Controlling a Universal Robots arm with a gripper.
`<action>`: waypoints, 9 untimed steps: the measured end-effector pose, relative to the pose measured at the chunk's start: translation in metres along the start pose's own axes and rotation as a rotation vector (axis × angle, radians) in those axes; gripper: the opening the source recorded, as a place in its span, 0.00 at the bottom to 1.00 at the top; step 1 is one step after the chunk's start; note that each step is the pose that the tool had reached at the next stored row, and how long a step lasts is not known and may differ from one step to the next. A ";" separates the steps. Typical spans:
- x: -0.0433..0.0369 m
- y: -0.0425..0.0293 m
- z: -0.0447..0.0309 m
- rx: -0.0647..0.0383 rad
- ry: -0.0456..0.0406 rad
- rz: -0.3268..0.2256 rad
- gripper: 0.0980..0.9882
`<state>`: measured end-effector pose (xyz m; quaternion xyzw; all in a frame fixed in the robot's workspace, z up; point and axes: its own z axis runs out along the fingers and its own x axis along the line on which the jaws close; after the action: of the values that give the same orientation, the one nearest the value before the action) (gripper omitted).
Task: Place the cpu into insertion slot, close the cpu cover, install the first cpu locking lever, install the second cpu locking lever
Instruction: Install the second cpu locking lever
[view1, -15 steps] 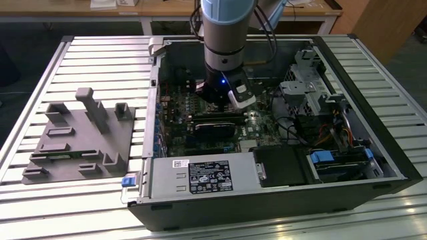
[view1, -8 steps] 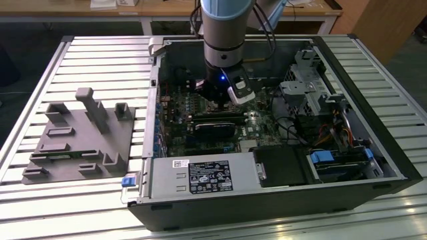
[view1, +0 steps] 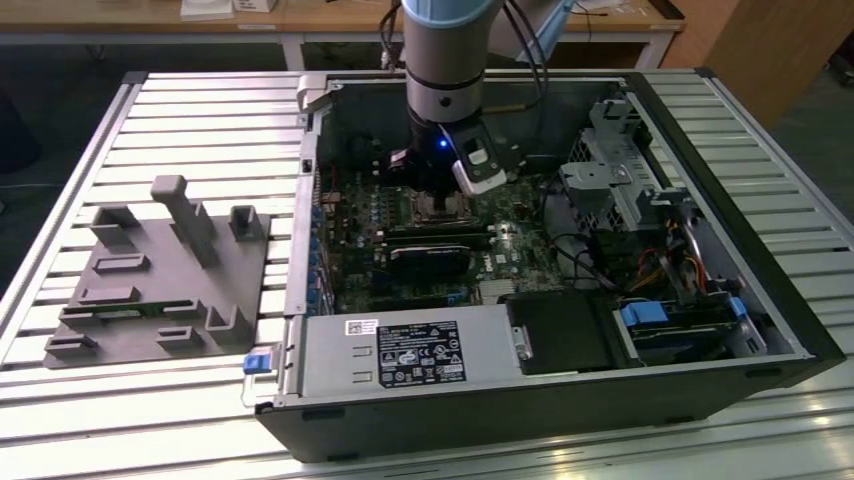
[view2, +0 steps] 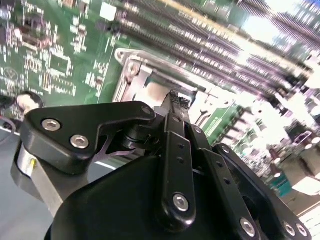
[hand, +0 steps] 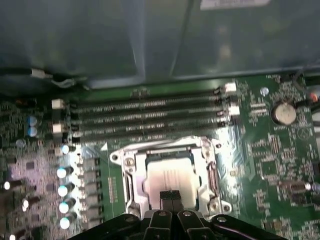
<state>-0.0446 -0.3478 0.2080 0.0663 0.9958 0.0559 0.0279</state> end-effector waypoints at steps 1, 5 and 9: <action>0.0003 0.0021 0.0003 0.000 0.0000 0.000 0.01; 0.0009 0.0087 0.0010 0.000 0.0001 -0.002 0.01; -0.0020 0.0117 0.0015 0.002 0.0013 -0.002 0.01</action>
<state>-0.0410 -0.3364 0.2079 0.0651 0.9960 0.0548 0.0273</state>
